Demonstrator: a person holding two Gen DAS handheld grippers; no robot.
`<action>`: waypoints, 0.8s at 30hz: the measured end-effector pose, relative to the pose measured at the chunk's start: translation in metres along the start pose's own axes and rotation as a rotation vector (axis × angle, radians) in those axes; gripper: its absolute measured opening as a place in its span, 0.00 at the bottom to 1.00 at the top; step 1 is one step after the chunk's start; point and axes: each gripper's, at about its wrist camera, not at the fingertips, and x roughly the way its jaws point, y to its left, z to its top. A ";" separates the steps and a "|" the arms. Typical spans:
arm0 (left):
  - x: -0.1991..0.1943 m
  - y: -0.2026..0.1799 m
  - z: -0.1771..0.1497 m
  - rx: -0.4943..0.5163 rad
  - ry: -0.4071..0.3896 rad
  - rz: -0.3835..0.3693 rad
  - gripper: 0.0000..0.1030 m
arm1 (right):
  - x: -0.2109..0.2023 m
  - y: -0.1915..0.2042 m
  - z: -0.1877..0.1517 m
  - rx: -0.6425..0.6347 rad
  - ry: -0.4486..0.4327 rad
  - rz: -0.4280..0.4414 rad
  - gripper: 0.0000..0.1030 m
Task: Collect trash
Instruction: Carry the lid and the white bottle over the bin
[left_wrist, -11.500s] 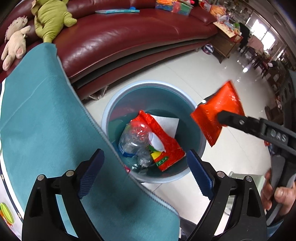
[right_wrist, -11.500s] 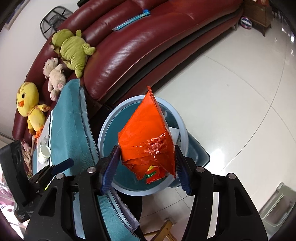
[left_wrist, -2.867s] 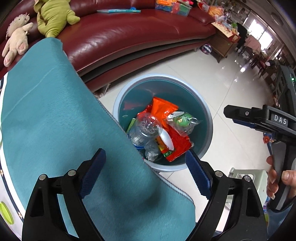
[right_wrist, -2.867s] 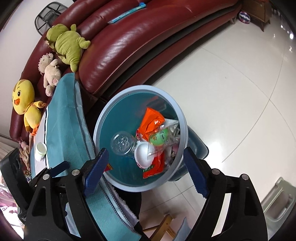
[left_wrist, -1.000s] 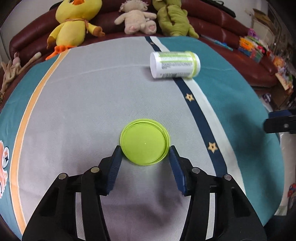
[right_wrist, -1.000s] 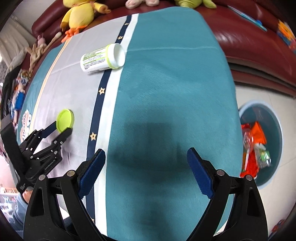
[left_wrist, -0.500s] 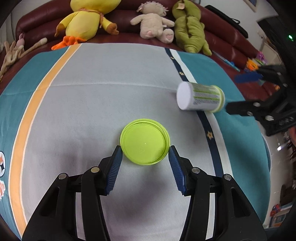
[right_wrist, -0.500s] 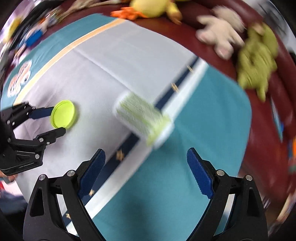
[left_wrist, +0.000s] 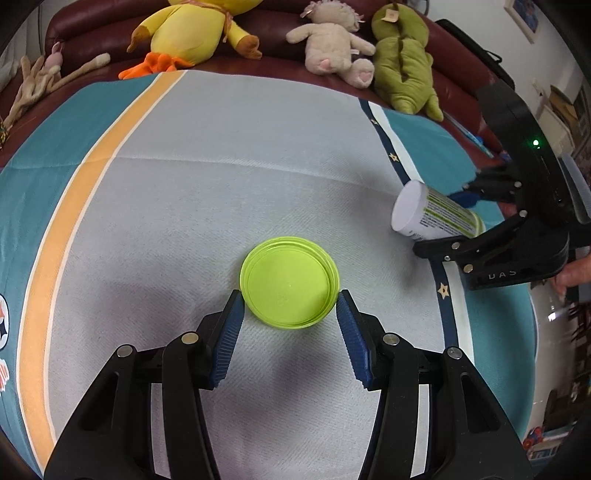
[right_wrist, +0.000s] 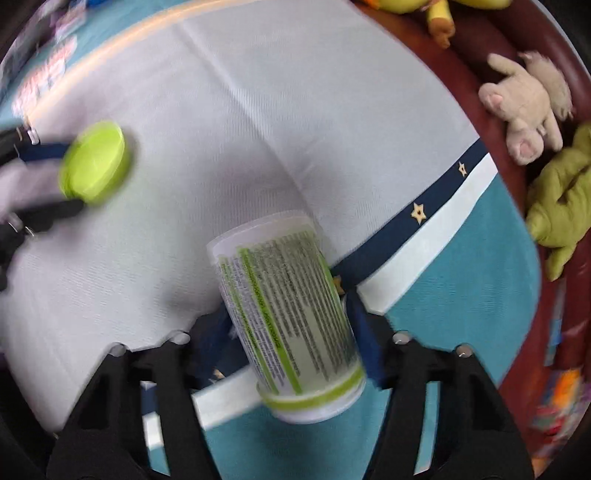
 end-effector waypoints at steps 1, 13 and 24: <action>0.000 -0.001 0.000 0.001 0.001 -0.001 0.51 | 0.000 -0.002 -0.004 0.040 0.002 -0.004 0.54; -0.013 -0.071 -0.006 0.122 -0.012 -0.061 0.51 | -0.039 -0.029 -0.119 0.574 -0.163 0.225 0.53; -0.009 -0.211 -0.026 0.332 0.030 -0.193 0.51 | -0.093 -0.081 -0.290 1.002 -0.371 0.279 0.53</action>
